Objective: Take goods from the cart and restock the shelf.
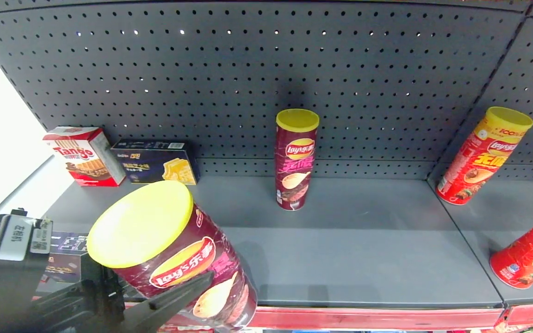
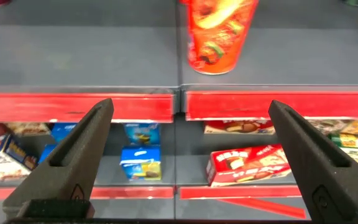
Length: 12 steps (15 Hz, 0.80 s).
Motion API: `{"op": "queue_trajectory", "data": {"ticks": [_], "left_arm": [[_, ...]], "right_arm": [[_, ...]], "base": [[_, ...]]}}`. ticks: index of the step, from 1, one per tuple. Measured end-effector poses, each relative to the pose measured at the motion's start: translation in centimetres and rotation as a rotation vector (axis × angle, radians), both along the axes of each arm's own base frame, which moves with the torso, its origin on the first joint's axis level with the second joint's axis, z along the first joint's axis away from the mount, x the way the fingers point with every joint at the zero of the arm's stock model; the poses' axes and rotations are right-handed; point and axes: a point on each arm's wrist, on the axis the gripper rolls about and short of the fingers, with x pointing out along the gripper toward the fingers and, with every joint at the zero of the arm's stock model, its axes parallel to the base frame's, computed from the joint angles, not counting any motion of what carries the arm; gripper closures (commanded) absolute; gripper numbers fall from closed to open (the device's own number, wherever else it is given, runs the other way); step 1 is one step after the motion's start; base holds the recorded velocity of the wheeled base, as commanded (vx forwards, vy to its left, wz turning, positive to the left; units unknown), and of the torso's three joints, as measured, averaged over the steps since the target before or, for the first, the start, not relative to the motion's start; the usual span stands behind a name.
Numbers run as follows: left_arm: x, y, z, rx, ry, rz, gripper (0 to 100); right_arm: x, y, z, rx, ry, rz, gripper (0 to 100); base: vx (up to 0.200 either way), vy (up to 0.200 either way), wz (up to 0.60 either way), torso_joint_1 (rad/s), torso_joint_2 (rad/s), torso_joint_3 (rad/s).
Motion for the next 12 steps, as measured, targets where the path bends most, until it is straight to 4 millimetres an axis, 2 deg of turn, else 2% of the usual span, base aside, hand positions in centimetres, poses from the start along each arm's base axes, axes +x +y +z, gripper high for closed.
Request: {"op": "queue_trajectory", "data": {"ticks": [7, 9, 12], "left_arm": [[0.2, 0.4, 0.2, -0.008, -0.007, 0.028, 100], [0.3, 0.4, 0.2, -0.006, -0.007, 0.027, 100], [0.3, 0.4, 0.1, -0.001, -0.001, 0.026, 100]], "right_arm": [[0.0, 0.0, 0.3, 0.01, -0.001, 0.03, 0], [-0.4, 0.0, 2.9, 0.069, -0.056, 0.054, 0], [0.2, 0.1, 9.1, 0.087, -0.088, 0.186, 0]], "base": [[0.0, 0.0, 0.0, 0.0, 0.0, 0.0], [0.0, 0.0, 0.0, 0.0, 0.0, 0.0], [0.0, 0.0, 0.0, 0.0, 0.0, 0.0]]}}
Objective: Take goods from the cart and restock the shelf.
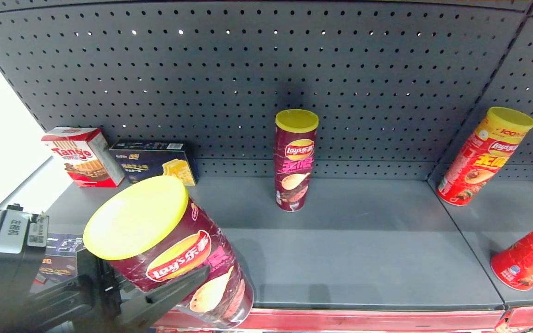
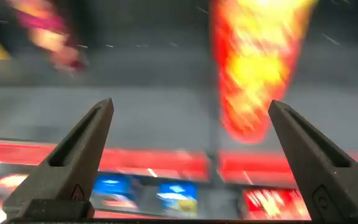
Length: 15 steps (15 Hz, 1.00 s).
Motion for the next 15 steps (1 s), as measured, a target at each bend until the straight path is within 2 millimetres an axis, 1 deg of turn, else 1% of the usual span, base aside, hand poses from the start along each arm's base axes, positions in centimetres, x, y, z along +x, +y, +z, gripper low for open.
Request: {"op": "queue_trajectory", "data": {"ticks": [1, 2, 5, 7, 12, 15], "left_arm": [[0.0, 0.0, 0.0, 0.001, 0.002, 0.0, 100], [0.1, 0.0, 0.0, 0.001, 0.002, 0.001, 100], [0.1, 0.1, -0.2, 0.005, 0.008, 0.01, 100], [0.1, 0.2, -0.3, 0.007, 0.01, 0.018, 100], [0.2, 0.3, -0.4, -0.01, 0.041, 0.028, 100], [0.2, 0.3, -0.5, -0.011, 0.044, 0.032, 100]], "right_arm": [[0.4, 0.0, 1.1, -0.019, 0.026, 0.065, 0], [1.0, 0.1, 1.8, -0.064, 0.058, 0.138, 0], [2.8, 0.5, 2.5, -0.159, 0.13, 0.259, 0], [4.1, 1.0, 2.8, -0.186, 0.18, 0.337, 0], [7.0, 2.8, 4.4, -0.221, 0.248, 0.482, 0], [9.7, 4.7, 5.9, -0.236, 0.255, 0.54, 0]], "base": [[0.0, 0.0, 0.0, 0.0, 0.0, 0.0], [0.0, 0.0, 0.0, 0.0, 0.0, 0.0], [0.0, 0.0, 0.0, 0.0, 0.0, 0.0], [0.0, 0.0, 0.0, 0.0, 0.0, 0.0], [0.0, 0.0, 0.0, 0.0, 0.0, 0.0], [0.0, 0.0, 0.0, 0.0, 0.0, 0.0]]}}
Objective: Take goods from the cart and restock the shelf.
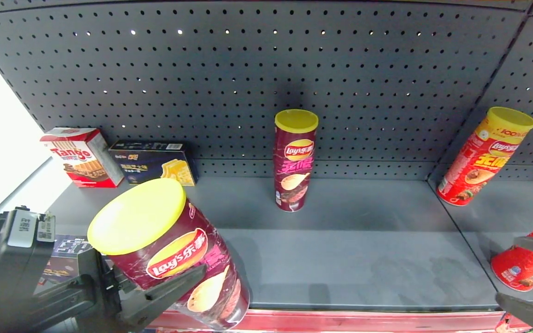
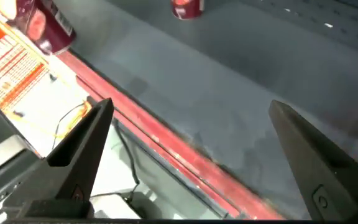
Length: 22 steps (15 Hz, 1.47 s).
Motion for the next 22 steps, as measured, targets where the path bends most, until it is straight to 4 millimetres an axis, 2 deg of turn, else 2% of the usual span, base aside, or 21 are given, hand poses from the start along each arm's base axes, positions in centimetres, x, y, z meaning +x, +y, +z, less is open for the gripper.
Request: {"op": "queue_trajectory", "data": {"ticks": [4, 14, 17, 20, 22], "left_arm": [[0.1, 0.3, 0.0, 0.0, 0.0, 0.018, 100], [0.0, 0.7, -0.4, 0.006, 0.01, 0.035, 100], [0.0, 0.7, -0.5, 0.008, 0.014, 0.036, 100], [-0.1, 0.7, -0.6, 0.011, 0.017, 0.037, 100], [0.0, 0.8, -0.6, 0.011, 0.018, 0.041, 100]], "right_arm": [[3.3, 2.3, 0.5, 0.006, -0.011, 0.027, 0], [10.2, 6.4, -1.0, 0.016, -0.024, 0.03, 0], [13.1, 8.0, -0.7, 0.047, -0.073, 0.033, 0], [16.7, 9.1, -0.5, 0.109, -0.155, 0.148, 0], [18.5, 9.1, -0.6, 0.141, -0.227, 0.311, 0]], "base": [[0.0, 0.0, 0.0, 0.0, 0.0, 0.0], [0.0, 0.0, 0.0, 0.0, 0.0, 0.0], [0.0, 0.0, 0.0, 0.0, 0.0, 0.0], [0.0, 0.0, 0.0, 0.0, 0.0, 0.0], [0.0, 0.0, 0.0, 0.0, 0.0, 0.0]]}}
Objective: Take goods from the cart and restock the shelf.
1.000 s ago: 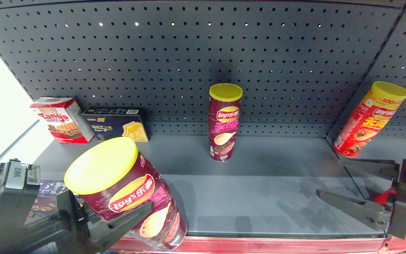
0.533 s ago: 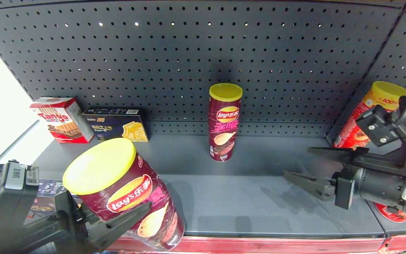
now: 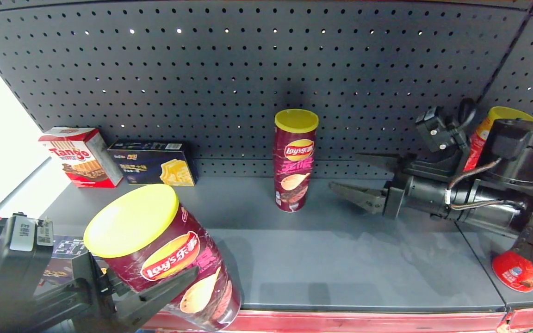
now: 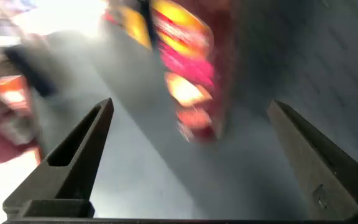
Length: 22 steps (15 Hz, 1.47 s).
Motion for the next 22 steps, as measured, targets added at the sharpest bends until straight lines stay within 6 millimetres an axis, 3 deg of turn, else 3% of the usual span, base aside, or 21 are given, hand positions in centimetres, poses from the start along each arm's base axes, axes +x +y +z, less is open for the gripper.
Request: {"op": "queue_trajectory", "data": {"ticks": [3, 6, 14, 22], "left_arm": [[0.1, 0.1, 0.0, 0.001, 0.0, 0.006, 100], [0.1, 0.1, 0.0, 0.001, 0.001, 0.005, 100], [-0.2, 0.3, -0.4, -0.007, 0.024, 0.01, 100], [-1.1, 1.0, -0.9, -0.005, 0.026, 0.017, 100]], "right_arm": [[2.1, -0.4, -1.3, -0.001, -0.058, 0.149, 0], [3.6, -0.1, -2.4, -0.009, -0.04, 0.163, 0], [8.9, 3.0, -4.4, -0.007, -0.045, 0.188, 0], [9.9, 6.7, -5.8, -0.001, -0.036, 0.23, 0]], "base": [[0.0, 0.0, 0.0, 0.0, 0.0, 0.0], [0.0, 0.0, 0.0, 0.0, 0.0, 0.0], [0.0, 0.0, 0.0, 0.0, 0.0, 0.0], [0.0, 0.0, 0.0, 0.0, 0.0, 0.0]]}}
